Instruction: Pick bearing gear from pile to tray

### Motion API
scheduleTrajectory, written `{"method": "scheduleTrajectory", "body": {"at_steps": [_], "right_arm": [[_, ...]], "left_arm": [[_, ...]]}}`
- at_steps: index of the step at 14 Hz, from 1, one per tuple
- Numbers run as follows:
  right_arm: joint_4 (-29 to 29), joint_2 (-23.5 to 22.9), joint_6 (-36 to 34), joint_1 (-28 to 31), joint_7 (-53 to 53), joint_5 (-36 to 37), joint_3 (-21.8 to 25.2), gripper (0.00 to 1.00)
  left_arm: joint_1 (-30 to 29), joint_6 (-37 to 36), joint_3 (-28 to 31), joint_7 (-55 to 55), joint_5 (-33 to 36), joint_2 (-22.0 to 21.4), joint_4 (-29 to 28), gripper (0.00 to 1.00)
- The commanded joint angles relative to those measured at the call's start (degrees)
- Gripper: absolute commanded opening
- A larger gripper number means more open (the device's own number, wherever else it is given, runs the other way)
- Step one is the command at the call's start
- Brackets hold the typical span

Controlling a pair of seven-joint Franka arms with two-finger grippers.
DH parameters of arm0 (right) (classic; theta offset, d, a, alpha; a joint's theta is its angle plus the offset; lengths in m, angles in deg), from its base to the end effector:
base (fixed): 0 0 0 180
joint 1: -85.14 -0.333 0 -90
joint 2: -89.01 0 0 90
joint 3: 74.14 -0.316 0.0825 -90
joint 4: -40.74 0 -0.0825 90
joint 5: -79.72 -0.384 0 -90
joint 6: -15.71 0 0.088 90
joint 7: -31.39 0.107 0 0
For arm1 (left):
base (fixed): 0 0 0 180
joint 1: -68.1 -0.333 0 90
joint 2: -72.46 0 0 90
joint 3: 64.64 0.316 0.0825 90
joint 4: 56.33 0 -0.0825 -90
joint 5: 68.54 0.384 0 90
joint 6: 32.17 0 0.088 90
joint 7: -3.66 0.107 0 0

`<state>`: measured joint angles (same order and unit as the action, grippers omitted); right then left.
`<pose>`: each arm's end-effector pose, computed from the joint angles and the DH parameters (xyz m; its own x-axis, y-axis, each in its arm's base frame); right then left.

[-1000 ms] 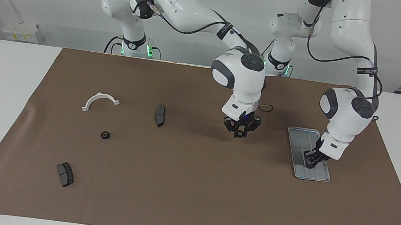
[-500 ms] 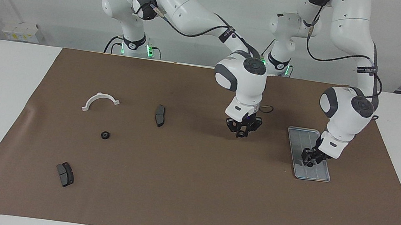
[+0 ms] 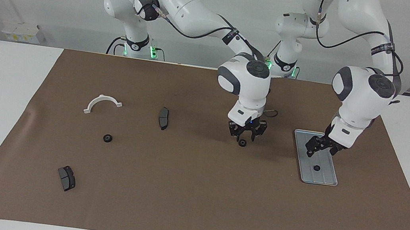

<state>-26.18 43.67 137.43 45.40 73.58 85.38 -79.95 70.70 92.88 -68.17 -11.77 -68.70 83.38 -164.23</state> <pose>0.5616 0.5325 0.3381 0.9887 0.0599 0.1374 0.0738 -0.9924 -0.0983 0.6128 -0.0642 0.4182 0.9809 0.1661 0.1012 0.1625 -0.9858 0.0426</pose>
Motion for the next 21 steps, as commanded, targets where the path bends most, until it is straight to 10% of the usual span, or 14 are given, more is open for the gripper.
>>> {"method": "scheduleTrajectory", "body": {"at_steps": [1,16,21], "right_arm": [[-0.23,0.25,-0.16,3.51,-2.01,0.31,-0.16,0.59],[-10.49,8.95,-7.82,37.71,-42.27,0.32,-0.08,0.61],[-18.93,12.38,-5.79,39.56,-42.28,-0.47,-0.08,0.61]], "left_arm": [[6.08,-0.17,0.73,-8.88,-0.72,-0.11,-0.29,1.0],[22.1,11.18,0.9,-31.32,0.08,6.31,-8.73,1.0],[22.72,10.13,0.73,-32.91,0.08,6.04,-8.82,0.71]]}}
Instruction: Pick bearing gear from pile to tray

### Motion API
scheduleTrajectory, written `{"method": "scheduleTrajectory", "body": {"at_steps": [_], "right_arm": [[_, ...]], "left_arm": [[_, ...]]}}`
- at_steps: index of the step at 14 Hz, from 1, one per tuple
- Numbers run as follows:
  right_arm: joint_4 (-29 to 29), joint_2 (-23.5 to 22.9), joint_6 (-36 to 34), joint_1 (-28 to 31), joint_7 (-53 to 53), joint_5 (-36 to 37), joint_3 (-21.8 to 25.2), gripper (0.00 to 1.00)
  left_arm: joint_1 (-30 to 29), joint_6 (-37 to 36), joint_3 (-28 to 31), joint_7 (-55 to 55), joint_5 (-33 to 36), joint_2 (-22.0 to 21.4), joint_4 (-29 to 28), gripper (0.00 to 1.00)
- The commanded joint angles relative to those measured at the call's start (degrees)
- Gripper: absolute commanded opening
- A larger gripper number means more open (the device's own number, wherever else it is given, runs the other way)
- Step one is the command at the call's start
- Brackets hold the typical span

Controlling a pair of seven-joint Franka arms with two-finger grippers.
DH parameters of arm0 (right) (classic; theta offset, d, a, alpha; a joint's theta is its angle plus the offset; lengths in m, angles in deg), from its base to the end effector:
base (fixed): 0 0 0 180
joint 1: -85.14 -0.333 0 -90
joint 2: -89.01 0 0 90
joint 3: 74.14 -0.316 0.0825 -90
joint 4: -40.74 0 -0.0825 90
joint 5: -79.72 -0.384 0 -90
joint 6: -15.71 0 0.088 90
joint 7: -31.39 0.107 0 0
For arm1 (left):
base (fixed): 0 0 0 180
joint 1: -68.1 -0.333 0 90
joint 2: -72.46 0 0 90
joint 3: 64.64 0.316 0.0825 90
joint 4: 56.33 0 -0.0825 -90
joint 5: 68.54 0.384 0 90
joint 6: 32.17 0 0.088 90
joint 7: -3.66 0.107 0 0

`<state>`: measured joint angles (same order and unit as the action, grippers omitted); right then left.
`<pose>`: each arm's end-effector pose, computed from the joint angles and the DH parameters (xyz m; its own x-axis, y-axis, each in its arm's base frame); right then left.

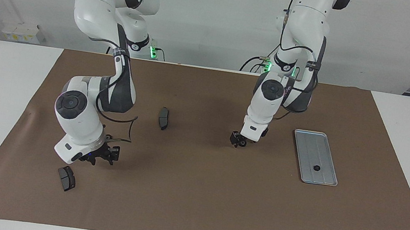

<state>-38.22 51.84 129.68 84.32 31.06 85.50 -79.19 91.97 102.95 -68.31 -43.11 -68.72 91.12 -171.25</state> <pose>0.7197 0.0549 0.3310 0.9905 0.1328 -0.0357 0.1341 -0.9903 0.0373 0.5372 -0.2787 0.2968 0.9423 0.3349 0.0022 0.3346 -0.9417 0.0356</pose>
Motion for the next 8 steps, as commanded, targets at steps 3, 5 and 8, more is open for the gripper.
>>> {"method": "scheduleTrajectory", "body": {"at_steps": [3,5,8], "right_arm": [[-12.34,6.4,2.31,0.92,2.61,-0.68,-0.83,0.61],[-14.63,7.2,3.09,1.09,2.09,-0.68,-0.83,0.61],[-17.09,8.08,4.77,1.36,2.09,-0.6,-0.83,0.61]], "left_arm": [[1.71,-0.64,0.86,-2.09,0.1,-1.7,-1.8,0.65],[1.71,-0.91,0.86,-2.09,0.1,-1.7,-1.8,0.62],[1.62,-0.73,0.86,-2.27,0.1,-1.7,-1.8,0.47]]}}
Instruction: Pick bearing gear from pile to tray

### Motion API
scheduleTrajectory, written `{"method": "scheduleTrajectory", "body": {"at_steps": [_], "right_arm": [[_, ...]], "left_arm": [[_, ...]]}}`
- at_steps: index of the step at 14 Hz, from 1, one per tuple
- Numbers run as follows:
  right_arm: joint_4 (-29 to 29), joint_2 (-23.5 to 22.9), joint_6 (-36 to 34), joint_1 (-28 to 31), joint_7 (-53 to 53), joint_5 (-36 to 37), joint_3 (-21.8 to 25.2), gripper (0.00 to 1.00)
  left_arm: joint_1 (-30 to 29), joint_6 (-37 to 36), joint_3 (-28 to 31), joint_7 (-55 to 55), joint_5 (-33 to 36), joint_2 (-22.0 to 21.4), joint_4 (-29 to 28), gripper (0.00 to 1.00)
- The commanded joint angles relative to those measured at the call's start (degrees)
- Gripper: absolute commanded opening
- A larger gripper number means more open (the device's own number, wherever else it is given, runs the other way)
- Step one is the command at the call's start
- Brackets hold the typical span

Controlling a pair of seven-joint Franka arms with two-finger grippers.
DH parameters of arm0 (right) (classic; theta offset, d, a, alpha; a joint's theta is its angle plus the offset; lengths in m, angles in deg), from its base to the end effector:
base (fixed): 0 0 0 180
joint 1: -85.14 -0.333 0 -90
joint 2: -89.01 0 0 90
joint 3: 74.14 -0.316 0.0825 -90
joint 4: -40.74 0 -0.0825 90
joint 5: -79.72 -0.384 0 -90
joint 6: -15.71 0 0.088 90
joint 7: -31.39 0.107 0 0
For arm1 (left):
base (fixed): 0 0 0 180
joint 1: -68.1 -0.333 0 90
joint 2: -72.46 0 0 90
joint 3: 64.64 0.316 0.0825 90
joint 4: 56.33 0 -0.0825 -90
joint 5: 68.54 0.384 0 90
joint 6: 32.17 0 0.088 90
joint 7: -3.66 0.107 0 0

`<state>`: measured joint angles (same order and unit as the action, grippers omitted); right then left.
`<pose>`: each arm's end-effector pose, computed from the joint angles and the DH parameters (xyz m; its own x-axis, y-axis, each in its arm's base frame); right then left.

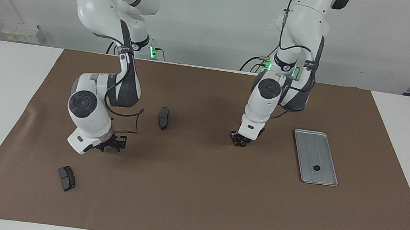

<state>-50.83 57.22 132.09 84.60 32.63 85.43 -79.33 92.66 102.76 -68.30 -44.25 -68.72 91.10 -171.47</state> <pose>0.6751 0.0544 0.3002 0.9864 0.1140 -0.1185 0.1192 -0.9921 0.0383 0.5325 -0.2844 0.2951 0.9396 0.3423 -0.0030 0.3422 -0.9391 0.0305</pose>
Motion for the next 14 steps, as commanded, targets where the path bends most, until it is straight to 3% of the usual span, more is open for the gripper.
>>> {"method": "scheduleTrajectory", "body": {"at_steps": [1,4,9,14], "right_arm": [[-4.84,2.96,2.2,1.07,0.6,-0.52,-0.7,0.61],[-5.81,3.93,2.28,1.24,0.42,0.27,-0.61,0.61],[-7.65,4.98,2.28,1.6,0.51,0.44,-0.43,0.61],[-9.06,5.69,2.37,2.48,0.42,0.88,-0.35,0.61]], "left_arm": [[0.93,-0.29,0.86,-1.13,0.1,-1.67,-1.58,0.35],[0.85,-0.28,0.86,-1.05,0.1,-1.67,-1.58,0.04],[-0.38,-5.01,1.55,0.79,0.1,-3.51,0.78,0.0],[-11.88,-13.98,1.56,16.5,0.01,-10.54,1.85,0.0]]}}
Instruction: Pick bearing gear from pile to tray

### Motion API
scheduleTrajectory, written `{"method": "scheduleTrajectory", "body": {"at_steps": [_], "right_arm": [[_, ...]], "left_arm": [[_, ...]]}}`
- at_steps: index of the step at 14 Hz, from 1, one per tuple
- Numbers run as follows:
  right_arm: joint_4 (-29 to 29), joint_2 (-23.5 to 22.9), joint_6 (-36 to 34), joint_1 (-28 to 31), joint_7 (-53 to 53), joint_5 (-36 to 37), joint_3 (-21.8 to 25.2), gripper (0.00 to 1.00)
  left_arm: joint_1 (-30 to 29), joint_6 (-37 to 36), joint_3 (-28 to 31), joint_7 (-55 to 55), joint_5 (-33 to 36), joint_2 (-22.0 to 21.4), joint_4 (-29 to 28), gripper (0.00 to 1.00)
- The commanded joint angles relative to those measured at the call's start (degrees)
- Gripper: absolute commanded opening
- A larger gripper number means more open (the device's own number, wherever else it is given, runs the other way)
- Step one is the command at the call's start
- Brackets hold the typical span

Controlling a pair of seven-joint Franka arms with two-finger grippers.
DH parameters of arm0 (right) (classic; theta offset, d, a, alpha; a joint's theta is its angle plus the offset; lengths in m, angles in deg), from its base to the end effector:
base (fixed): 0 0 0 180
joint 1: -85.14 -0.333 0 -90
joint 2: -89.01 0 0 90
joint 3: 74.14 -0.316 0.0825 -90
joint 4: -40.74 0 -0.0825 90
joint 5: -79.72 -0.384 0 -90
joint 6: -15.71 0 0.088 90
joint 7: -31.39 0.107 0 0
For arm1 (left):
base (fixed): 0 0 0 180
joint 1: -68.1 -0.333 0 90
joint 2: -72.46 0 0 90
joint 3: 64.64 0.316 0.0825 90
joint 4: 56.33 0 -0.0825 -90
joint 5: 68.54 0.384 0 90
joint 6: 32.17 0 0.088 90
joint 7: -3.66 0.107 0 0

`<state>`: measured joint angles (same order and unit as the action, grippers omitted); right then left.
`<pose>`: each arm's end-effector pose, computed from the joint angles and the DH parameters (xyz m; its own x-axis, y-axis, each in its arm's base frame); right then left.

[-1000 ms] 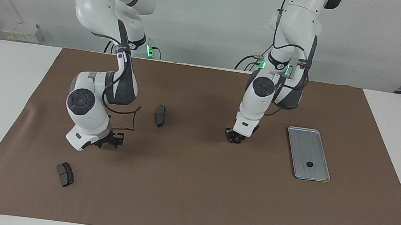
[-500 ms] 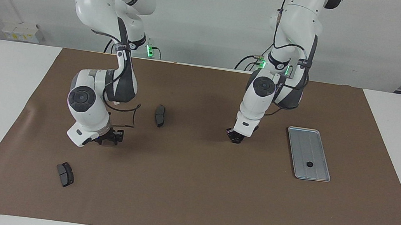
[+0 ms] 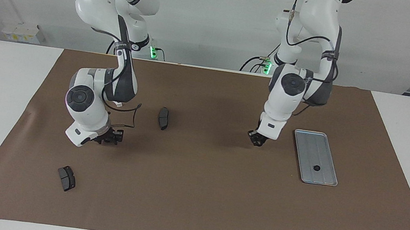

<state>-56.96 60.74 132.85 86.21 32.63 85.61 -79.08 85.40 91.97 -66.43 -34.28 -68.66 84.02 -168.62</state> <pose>0.6515 0.0333 0.2953 0.9846 0.0880 -0.1509 0.0959 -0.9943 0.0458 0.5649 -0.1949 0.3742 0.9458 0.3248 -0.0009 0.3248 -0.9457 0.0095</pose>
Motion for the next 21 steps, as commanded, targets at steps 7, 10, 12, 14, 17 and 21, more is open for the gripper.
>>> {"method": "scheduleTrajectory", "body": {"at_steps": [7,10,12,14,17,21], "right_arm": [[-5.4,3.04,1.43,1.57,1.92,0.7,-0.68,0.61],[-5.57,3.48,1.17,1.39,2.09,0.61,-0.77,0.55],[-5.75,3.66,1.17,1.3,2.09,0.61,-0.68,0.51],[-5.93,3.92,1.17,1.31,2.0,0.61,-0.68,0.47],[-6.71,4.1,1.17,1.31,2.09,0.61,-0.68,0.41],[-6.89,4.27,1.25,1.48,2.09,0.61,-0.68,0.33]], "left_arm": [[-18.26,2.3,-0.32,26.24,-0.58,-5.66,-8.27,0.0],[-18.62,10.14,-0.41,26.61,-0.75,-5.24,-13.03,0.0],[-18.53,12.52,-0.41,26.61,-0.75,-4.97,-15.32,0.0],[-18.53,12.44,-0.41,27.13,-0.75,-5.58,-17.16,0.0],[-18.53,12.09,-0.41,27.31,-0.75,-5.67,-17.61,0.02],[-18.53,12.0,-0.32,30.29,-0.75,-5.58,-16.92,1.0]]}}
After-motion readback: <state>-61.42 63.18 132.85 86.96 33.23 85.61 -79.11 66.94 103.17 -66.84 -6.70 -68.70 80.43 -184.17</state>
